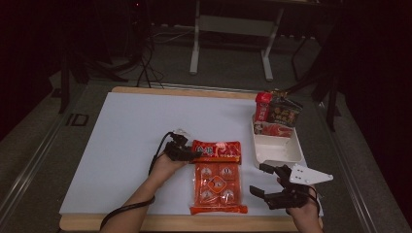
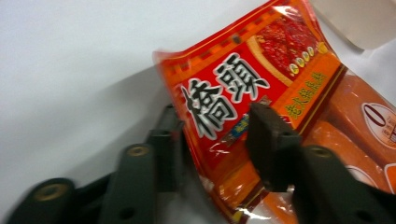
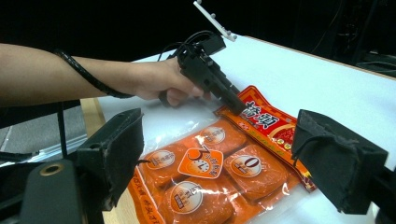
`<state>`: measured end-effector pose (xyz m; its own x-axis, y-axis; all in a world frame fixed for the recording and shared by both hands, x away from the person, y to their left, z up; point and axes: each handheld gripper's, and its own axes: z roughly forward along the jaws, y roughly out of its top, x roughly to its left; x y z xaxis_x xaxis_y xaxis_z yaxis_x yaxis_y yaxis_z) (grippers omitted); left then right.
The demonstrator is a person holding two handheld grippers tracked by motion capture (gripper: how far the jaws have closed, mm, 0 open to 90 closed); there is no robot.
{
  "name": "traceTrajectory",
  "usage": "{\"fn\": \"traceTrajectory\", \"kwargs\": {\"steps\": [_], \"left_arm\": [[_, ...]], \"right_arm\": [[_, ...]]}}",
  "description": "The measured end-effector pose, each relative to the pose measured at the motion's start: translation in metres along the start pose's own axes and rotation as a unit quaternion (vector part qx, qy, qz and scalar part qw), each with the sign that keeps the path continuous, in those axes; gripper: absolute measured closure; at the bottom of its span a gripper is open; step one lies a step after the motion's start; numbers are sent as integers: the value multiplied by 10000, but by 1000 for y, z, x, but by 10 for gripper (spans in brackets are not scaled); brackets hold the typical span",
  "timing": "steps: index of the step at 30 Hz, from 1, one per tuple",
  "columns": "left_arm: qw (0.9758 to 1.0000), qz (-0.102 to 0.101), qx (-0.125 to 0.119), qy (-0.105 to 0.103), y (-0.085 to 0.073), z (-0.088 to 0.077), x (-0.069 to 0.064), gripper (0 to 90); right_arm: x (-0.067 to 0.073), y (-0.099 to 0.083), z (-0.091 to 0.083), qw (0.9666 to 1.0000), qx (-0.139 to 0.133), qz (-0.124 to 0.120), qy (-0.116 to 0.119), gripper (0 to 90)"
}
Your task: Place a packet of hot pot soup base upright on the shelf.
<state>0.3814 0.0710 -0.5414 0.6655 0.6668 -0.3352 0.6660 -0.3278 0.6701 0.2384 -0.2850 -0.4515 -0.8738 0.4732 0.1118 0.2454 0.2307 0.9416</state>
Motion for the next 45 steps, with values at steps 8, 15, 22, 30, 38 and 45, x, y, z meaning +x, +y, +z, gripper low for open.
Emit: {"fn": "traceTrajectory", "kwargs": {"steps": [8,15,22,30,38,45], "left_arm": [[9995,249,-26,212,1,4,-13,848],[9968,668,-61,434,1,1,-21,894],[9928,1039,-345,492,1,-9,-29,898],[9905,1146,-660,385,11,-34,-43,900],[9870,1306,-872,338,18,-52,-57,900],[9838,1463,-957,384,18,-64,-64,900]], "right_arm": [[0,0,0,10000,8,7,2,165],[-1,0,-1,10000,-10,2,15,197],[-3,1,-4,9998,-94,-12,-182,165],[-2,4,-9,9988,-208,-187,-407,137],[4,7,-11,9969,-340,-411,-583,135],[4,12,-14,9973,-259,-224,-655,108]]}}
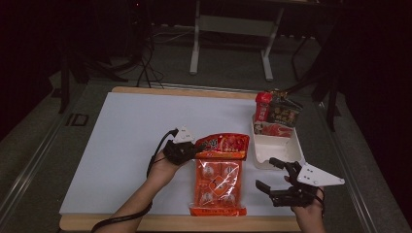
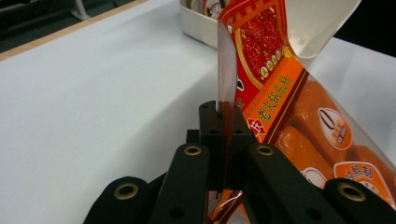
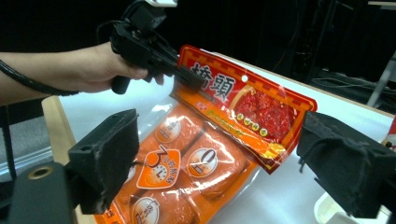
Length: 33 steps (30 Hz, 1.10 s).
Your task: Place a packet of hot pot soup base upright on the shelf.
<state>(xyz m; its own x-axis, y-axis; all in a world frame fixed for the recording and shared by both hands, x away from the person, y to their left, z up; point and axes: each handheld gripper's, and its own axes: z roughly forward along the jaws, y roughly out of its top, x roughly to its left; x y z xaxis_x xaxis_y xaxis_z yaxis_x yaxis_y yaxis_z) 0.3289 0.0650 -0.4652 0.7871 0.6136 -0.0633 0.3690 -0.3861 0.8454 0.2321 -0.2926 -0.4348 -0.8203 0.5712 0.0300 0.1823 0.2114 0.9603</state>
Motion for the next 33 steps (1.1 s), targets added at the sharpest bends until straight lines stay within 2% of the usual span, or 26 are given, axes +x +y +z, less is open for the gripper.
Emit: {"fn": "traceTrajectory", "kwargs": {"steps": [9,10,14,19,21,23,25,26,27,28,30,31,32,33], "left_arm": [[9997,130,-218,-76,9,-15,-8,900],[9995,169,-271,-72,10,-18,-12,900],[9991,199,-349,-139,13,-23,-15,900],[9979,342,-504,-221,17,-31,-25,900],[9975,379,-539,-274,19,-35,-28,900],[9968,431,-592,-314,21,-38,-32,900],[9956,495,-674,-415,22,-42,-36,900],[9951,497,-714,-470,23,-43,-38,900],[9936,570,-801,-560,25,-46,-42,900],[9936,570,-801,-560,25,-46,-42,900],[9928,576,-829,-647,25,-48,-44,900],[9924,582,-853,-670,25,-49,-45,900],[9919,596,-865,-717,25,-50,-46,900],[9908,621,-913,-783,24,-52,-47,900]], "right_arm": [[5,3,1,10000,-54,-20,-38,103],[5,2,1,9999,-67,89,13,103],[4,2,1,9999,-56,157,-22,104],[3,4,0,9996,23,131,-235,111],[1,5,1,9995,22,194,-240,133],[0,6,2,9995,22,184,-240,137],[0,10,3,9993,5,174,-328,207],[0,10,3,9993,5,174,-328,207],[0,14,4,9984,-43,152,-543,244],[-1,16,4,9980,-65,138,-620,257],[-2,18,5,9976,-105,120,-669,257],[-2,19,5,9964,-193,81,-818,257],[-4,20,5,9963,-260,74,-817,256],[-6,21,9,9966,-184,39,-800,257]]}}
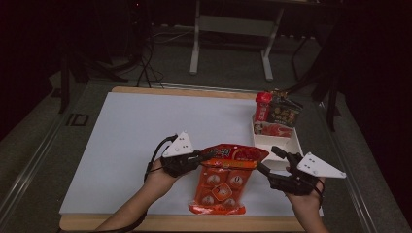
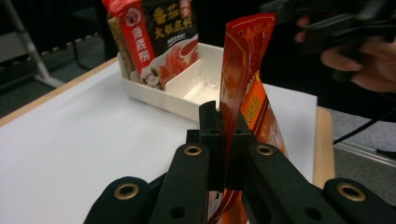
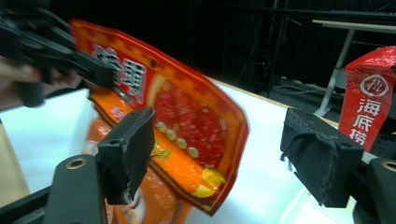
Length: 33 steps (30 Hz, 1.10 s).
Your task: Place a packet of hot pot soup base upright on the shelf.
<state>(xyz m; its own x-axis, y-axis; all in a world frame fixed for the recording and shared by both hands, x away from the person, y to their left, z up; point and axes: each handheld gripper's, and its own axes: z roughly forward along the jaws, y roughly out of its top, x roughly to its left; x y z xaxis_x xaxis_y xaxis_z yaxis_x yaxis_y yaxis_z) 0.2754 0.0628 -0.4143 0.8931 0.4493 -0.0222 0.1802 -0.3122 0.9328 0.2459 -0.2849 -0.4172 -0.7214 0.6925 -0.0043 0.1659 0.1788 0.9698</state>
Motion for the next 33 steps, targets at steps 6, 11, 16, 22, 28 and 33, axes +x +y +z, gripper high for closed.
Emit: {"fn": "traceTrajectory", "kwargs": {"steps": [6,11,16,22,28,33], "left_arm": [[9999,37,-109,-112,2,-2,-6,900],[9997,74,-164,-154,3,-3,-11,900],[9997,51,-166,-148,3,-5,-14,900],[9994,34,-258,-227,5,-13,-18,900],[9987,-55,-373,-336,12,-26,-15,899],[9981,116,-532,-293,15,-34,-12,893]], "right_arm": [[-6,-8,22,9968,545,24,580,390],[-1,-11,29,9939,526,17,968,577],[2,-9,29,9897,544,86,1322,871],[8,1,21,9872,590,-18,1482,899],[18,19,14,9823,635,49,1760,900],[25,33,11,9818,609,-79,1796,900]]}}
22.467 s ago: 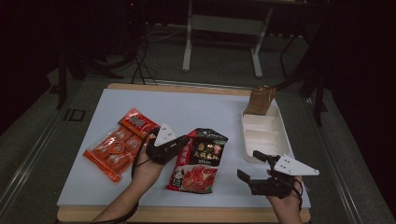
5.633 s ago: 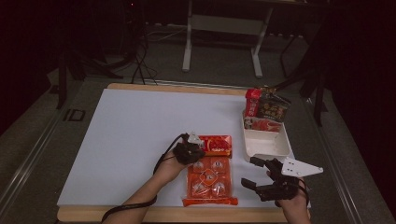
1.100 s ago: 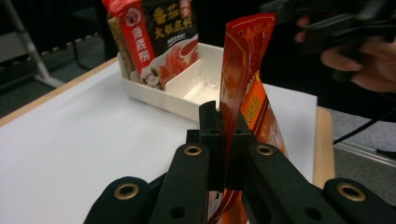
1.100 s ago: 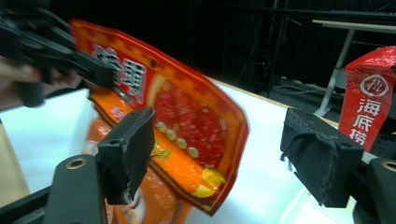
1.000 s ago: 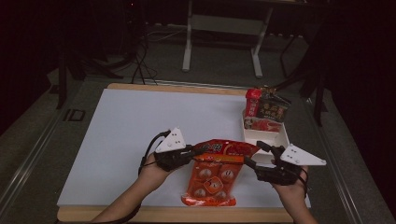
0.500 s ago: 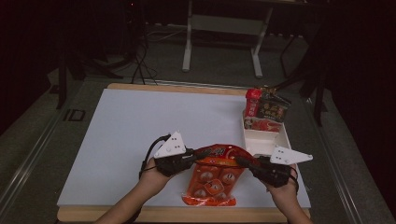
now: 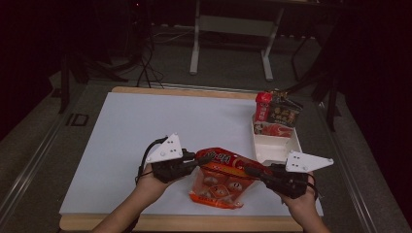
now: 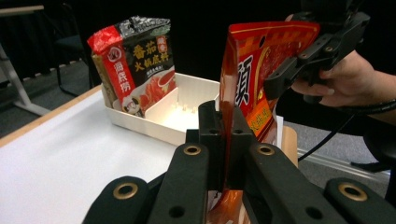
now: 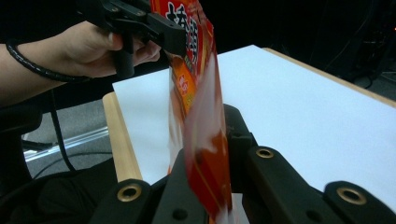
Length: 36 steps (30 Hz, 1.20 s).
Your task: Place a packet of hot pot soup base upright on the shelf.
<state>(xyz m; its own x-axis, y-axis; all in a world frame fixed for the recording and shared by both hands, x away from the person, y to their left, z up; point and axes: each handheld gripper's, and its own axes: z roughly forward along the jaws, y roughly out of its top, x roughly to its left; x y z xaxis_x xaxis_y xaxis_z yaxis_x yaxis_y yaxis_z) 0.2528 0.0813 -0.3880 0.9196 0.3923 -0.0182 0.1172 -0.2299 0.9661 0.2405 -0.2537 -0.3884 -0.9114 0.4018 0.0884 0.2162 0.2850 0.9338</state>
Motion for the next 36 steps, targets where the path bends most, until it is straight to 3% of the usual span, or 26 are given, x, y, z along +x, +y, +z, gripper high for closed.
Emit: {"fn": "traceTrajectory", "kwargs": {"steps": [11,13,14,16,18,19,21,22,25,26,31,33,36], "left_arm": [[9994,-160,-298,-20,7,-5,5,835],[9992,-220,-344,-23,10,-6,7,768],[9989,-262,-392,-30,11,-6,8,664],[9984,-287,-479,-49,13,-9,9,616],[9983,-296,-510,25,14,-11,10,563],[9981,-340,-505,40,14,-12,10,471],[9975,-423,-537,156,13,-15,11,456],[9972,-455,-570,190,12,-17,12,380],[9964,-605,-517,308,8,-21,14,304],[9958,-691,-518,313,6,-22,15,230],[9955,-752,-434,376,-6,-26,16,148],[9951,-766,-412,481,-12,-27,15,68],[9939,-833,-334,634,-22,-27,12,15]], "right_arm": [[-1,29,-5,9996,-35,-235,-118,900],[-3,35,-7,9997,-63,-243,-65,900],[-5,42,-9,9994,-68,-339,-89,900],[-7,45,-10,9993,-73,-356,-71,900],[-9,51,-12,9991,-107,-407,-30,900],[-13,56,-14,9991,-153,-384,-5,900],[-16,58,-15,9992,-172,-357,23,900],[-19,63,-18,9991,-229,-357,21,900],[-22,67,-21,9989,-255,-381,-23,900],[-25,71,-24,9989,-275,-372,-62,900],[-33,80,-33,9986,-348,-355,-171,900],[-40,88,-40,9985,-323,-379,-246,900],[-46,92,-44,9980,-322,-399,-374,900]]}}
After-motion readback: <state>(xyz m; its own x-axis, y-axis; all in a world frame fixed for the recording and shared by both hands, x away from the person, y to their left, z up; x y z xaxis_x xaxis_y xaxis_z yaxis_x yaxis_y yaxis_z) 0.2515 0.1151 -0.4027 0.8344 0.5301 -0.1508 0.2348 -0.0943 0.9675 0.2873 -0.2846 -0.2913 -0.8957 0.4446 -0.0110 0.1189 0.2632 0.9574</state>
